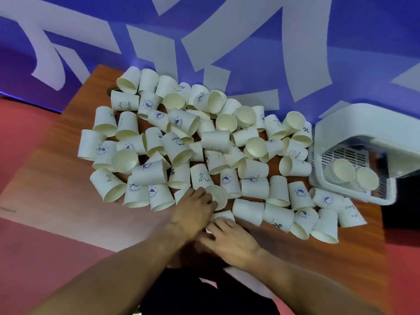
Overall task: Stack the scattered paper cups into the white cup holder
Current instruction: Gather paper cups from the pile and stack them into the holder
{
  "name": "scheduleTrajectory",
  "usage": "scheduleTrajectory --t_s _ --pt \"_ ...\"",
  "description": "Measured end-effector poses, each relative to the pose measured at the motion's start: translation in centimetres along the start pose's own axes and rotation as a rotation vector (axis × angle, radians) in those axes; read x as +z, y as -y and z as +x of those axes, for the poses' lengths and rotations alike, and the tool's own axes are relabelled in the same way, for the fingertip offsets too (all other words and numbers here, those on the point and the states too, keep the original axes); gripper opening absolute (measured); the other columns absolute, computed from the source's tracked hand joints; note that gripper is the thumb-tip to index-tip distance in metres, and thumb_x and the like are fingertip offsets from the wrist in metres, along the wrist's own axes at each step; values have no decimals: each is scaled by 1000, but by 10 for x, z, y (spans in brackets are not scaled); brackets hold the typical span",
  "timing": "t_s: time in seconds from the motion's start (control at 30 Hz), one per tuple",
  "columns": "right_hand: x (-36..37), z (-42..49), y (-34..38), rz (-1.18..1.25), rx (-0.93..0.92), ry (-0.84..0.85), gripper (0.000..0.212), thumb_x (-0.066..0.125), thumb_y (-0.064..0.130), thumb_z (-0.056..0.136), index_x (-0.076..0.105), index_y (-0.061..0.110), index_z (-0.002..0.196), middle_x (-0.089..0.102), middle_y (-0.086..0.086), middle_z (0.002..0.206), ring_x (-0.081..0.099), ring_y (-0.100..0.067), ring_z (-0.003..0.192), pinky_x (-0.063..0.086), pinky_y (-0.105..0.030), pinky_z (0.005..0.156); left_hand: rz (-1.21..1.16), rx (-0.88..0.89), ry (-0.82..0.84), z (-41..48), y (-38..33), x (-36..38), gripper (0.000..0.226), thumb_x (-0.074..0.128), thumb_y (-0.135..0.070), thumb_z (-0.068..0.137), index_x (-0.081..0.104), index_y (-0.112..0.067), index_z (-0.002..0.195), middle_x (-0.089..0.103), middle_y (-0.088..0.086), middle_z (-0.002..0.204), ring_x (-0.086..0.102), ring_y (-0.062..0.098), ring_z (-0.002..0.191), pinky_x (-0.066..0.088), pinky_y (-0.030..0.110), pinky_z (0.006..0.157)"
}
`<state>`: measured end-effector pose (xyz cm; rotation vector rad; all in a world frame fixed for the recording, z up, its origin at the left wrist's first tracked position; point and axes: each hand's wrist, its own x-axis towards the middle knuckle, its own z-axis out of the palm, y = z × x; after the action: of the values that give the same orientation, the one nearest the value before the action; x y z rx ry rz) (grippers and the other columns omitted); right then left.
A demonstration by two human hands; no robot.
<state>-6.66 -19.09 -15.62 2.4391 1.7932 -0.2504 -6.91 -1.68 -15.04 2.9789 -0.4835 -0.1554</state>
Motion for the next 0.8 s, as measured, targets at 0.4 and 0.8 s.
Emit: scheduleTrajectory --t_s 0.4,0.8 --pt "-33 -2 -8 -8 163 -13 14 71 16 56 61 17 66 55 -5 81 53 -23 69 41 -32 51 -96 -3 -113 -6 4 -13 17 65 -16 70 64 -20 87 61 -1 83 55 24 85 36 33 76" --pt "-69 -100 -73 48 410 -372 19 78 11 69 67 14 85 61 -3 83 57 -26 80 39 -36 76 -179 -18 -407 51 -39 -72 13 64 -17 81 66 -17 93 61 0 83 54 25 78 39 36 74"
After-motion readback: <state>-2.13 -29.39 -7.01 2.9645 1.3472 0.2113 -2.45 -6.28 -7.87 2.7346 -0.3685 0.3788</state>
